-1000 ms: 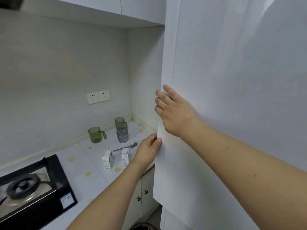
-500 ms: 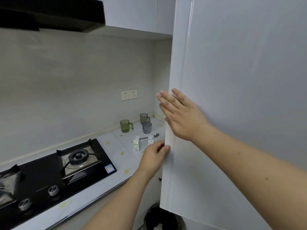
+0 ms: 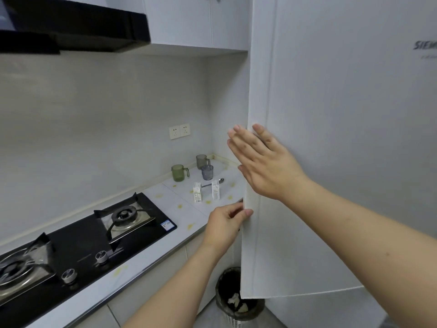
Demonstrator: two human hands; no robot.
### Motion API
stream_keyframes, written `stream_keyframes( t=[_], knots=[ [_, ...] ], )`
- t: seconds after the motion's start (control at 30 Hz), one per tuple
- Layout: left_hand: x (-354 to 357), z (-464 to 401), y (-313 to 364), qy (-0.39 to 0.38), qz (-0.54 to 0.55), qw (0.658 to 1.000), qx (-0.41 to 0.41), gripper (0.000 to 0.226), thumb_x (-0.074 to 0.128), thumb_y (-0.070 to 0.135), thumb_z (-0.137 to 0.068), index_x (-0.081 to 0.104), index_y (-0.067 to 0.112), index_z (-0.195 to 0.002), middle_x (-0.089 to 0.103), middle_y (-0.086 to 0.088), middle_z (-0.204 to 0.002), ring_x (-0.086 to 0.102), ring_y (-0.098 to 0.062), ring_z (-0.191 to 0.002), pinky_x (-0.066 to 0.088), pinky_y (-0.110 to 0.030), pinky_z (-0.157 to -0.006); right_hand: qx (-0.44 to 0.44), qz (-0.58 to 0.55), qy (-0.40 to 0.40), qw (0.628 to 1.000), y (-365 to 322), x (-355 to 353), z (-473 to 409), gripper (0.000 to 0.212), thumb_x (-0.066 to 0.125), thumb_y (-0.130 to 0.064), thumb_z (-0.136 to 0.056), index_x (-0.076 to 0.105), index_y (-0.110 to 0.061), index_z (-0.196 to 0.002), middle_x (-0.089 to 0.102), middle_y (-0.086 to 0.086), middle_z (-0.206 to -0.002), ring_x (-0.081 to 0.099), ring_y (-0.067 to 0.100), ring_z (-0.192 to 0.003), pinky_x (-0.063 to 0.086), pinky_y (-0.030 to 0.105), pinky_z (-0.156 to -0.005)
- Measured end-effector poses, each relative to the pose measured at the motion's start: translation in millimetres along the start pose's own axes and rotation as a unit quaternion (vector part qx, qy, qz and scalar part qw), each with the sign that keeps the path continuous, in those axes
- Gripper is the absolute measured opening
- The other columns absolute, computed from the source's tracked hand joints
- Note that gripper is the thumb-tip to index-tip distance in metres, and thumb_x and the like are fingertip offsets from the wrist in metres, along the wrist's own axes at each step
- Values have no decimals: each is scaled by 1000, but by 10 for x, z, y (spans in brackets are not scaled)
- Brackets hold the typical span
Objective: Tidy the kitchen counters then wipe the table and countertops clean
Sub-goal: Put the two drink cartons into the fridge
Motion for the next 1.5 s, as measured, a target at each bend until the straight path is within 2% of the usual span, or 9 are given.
stream_keyframes(
  t=[0.07, 0.13, 0.3, 0.37, 0.47, 0.63, 0.77, 0.97, 1.5],
  knots=[
    [19, 124, 56, 8, -6, 1000, 0, 41, 68, 20, -91, 63, 37, -54, 48, 17, -48, 38, -3, -48, 31, -12, -50, 0, -5, -7, 1000, 7, -118, 59, 58, 22, -31, -100, 29, -1, -149, 23, 14, -158, 13, 29, -148, 1, 47, -120],
    [55, 259, 97, 15, 4, 1000, 4, 41, 68, 18, -91, 60, 35, -54, 48, 19, -47, 40, 0, -46, 30, -9, -50, 2, -4, -16, 1000, 13, -243, 137, 59, 22, -31, -99, 26, 0, -149, 21, 14, -158, 11, 29, -148, -1, 47, -119],
    [104, 474, 112, 1, 26, 1000, -6, 25, 72, 26, -87, 68, 28, -62, 49, 12, -58, 40, -8, -57, 33, -21, -59, 23, -9, -41, 999, -119, -493, 230, 62, 30, -26, -96, 19, 2, -151, 14, 16, -159, 7, 30, -149, -7, 48, -118],
    [61, 519, 94, -29, 22, 999, -20, 6, 74, 29, -85, 75, 23, -83, 63, 16, -74, 55, -5, -67, 40, -19, -68, 22, -12, -41, 999, -218, -592, 181, 62, 26, -24, -96, 17, 2, -151, 12, 16, -160, 6, 30, -149, -7, 48, -118],
    [-191, 500, -16, -60, -24, 997, -50, 36, 73, 28, -88, 67, 16, -121, 70, 12, -107, 64, 3, -96, 46, -8, -81, 44, -39, -40, 997, -361, -678, -33, 61, 23, -21, -94, 19, 2, -151, 15, 17, -159, 10, 31, -148, -3, 48, -119],
    [-1098, 228, -277, -19, -184, 982, -49, 40, 65, 31, -93, 63, 14, -129, 64, 8, -120, 58, -5, -112, 44, -24, -99, 112, -133, -90, 981, -752, -569, -542, 64, 26, -21, -91, 17, 2, -151, 14, 18, -159, 7, 34, -148, -10, 49, -117],
    [-1865, -172, -535, -9, -300, 953, -45, 50, 58, 33, -97, 49, 16, -143, 52, 2, -144, 50, -12, -130, 37, -29, -108, 185, -236, -197, 933, -1180, -126, -976, 69, 31, -26, -95, 2, -1, -152, -4, 15, -161, -11, 31, -148, -17, 47, -116],
    [-2561, -1011, -994, -25, -345, 937, -46, 55, 56, 35, -97, 41, 18, -148, 46, 1, -149, 44, -16, -135, 33, -30, -109, 179, -333, -315, 871, -1870, 770, -1425, 67, 32, -24, -95, 3, -5, -153, 0, 10, -161, -9, 26, -148, -9, 42, -120],
    [-2286, -3340, -2118, -166, -398, 899, -81, 68, 59, 35, -96, 28, 19, -154, 32, -3, -157, 33, -20, -143, 29, -32, -114, 190, -394, -498, 749, -2322, 3345, -1253, 74, 45, -25, -94, 5, -9, -154, 5, 7, -161, 6, 25, -148, 1, 41, -120]
  ],
)
Point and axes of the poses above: each hand's wrist, its own z-axis away from the middle knuckle, its own x-axis out of the palm, y = z × x, the point moved 4 cm from there along -z, towards the middle knuckle
